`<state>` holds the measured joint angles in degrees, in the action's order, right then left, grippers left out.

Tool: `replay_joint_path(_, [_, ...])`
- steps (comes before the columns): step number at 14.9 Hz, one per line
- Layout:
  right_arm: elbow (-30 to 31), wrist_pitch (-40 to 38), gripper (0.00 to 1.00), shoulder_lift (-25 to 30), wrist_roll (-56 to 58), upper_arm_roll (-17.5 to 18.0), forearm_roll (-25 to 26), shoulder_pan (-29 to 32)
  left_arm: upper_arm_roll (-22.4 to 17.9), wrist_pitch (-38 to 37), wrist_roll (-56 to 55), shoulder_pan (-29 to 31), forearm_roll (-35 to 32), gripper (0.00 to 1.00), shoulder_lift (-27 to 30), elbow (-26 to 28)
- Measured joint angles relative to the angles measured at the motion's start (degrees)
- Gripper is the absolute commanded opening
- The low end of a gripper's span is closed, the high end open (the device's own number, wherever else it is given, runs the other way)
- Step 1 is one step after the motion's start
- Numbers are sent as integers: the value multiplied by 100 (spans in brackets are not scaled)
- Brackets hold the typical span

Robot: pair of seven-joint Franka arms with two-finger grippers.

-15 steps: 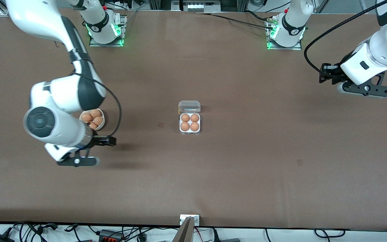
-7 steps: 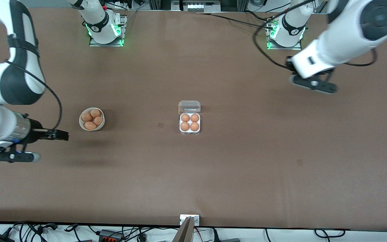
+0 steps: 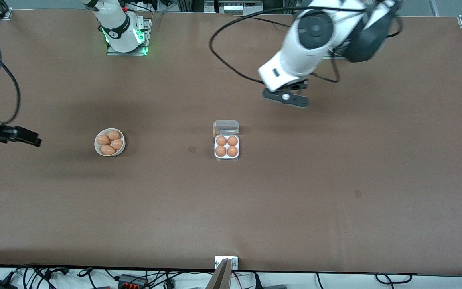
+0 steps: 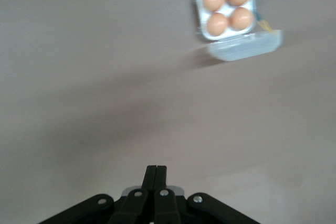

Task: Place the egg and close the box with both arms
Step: 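Lower the left gripper onto the open carton lid, then push the lid shut over the eggs with the left gripper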

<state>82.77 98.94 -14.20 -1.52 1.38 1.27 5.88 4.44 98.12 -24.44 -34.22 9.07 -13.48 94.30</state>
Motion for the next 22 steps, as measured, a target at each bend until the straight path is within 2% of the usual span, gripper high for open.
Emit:
replay_joint_path(2, [377, 258, 100, 308, 241, 2, -4, 111, 1, 660, -466, -432, 5, 1, -413, 13])
replay_joint_path(5, [740, 340, 100, 464, 640, 6, -11, 155, 1, 1644, -933, -907, 4, 1, -1010, 17])
replay_joint_path(8, [904, 342, 100, 518, 721, 75, 25, 127, -12, 2389, -1048, -1108, -23, 1, -1482, 17])
replay_joint_path(11, [917, 382, 100, 513, 721, 110, 135, 54, -23, 2927, -1180, -1136, -406, 1, -1847, 16])
replay_joint_path(15, [833, 428, 100, 445, 721, 110, 123, 51, -49, 3594, -1276, -1197, -549, 1, -2112, 13])
replay_joint_path(18, [806, 517, 100, 275, 721, 112, 30, 39, -182, 4139, -1288, -1144, -1132, 1, -2130, -21])
replay_joint_path(22, [700, 531, 100, 186, 721, 117, -6, -149, -221, 4243, -1285, -989, -1289, 1, -2131, -81])
